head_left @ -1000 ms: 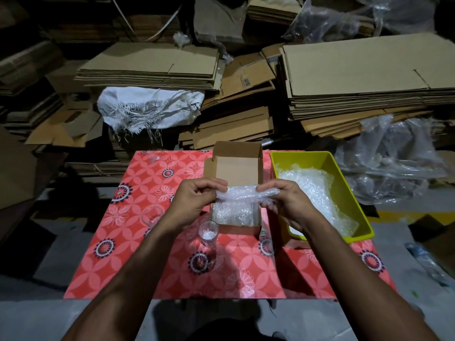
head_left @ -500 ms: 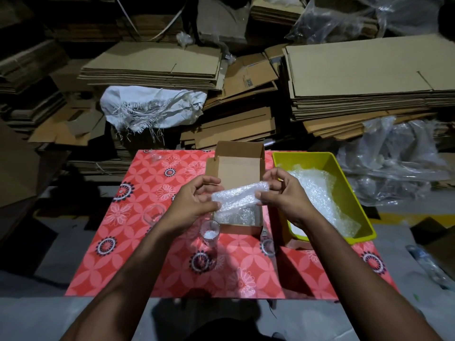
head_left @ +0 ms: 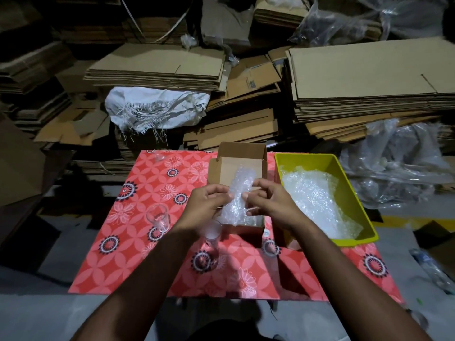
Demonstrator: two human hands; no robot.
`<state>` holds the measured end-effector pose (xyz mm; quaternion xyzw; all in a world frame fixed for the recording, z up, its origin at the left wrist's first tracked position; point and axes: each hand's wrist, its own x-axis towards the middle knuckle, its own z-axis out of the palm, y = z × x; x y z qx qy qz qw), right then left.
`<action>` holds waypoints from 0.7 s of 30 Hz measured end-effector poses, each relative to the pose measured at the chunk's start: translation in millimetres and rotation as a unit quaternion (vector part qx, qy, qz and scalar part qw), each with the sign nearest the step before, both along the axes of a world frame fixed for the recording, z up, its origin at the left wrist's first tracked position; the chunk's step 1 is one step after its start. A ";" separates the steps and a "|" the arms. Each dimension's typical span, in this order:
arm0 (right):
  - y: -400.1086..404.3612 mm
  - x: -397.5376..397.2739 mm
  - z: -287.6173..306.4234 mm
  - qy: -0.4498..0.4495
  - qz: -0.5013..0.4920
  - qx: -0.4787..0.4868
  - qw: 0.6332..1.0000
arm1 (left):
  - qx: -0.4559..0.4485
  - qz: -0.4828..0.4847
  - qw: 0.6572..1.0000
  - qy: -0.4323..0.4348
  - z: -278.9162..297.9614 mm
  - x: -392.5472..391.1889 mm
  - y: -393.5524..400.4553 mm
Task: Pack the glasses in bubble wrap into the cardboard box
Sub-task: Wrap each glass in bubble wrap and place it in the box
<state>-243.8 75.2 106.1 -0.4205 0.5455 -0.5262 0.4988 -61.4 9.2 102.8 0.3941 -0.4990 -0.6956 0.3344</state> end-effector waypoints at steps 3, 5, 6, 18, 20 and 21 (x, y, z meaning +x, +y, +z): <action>1.0 2.8 -4.6 0.027 0.006 -0.009 1.000 | 0.018 0.007 1.000 0.002 -2.8 0.1 5.8; 0.6 2.4 -4.8 0.030 -0.002 -0.019 0.999 | 0.004 0.003 1.000 -0.015 -4.1 2.2 7.3; 1.0 2.9 -3.8 0.025 0.002 -0.024 0.999 | -0.004 0.002 1.000 -0.016 -5.2 3.6 7.2; -3.9 18.2 -15.1 0.025 -0.020 -0.062 0.998 | 0.058 0.031 0.993 0.098 -13.1 11.7 9.6; -4.6 19.1 -15.5 0.051 -0.014 -0.061 0.997 | 0.056 0.021 0.993 0.102 -15.7 15.9 10.4; -4.1 20.6 -15.4 0.068 -0.015 -0.062 0.996 | 0.057 0.021 0.993 0.101 -18.1 17.6 10.7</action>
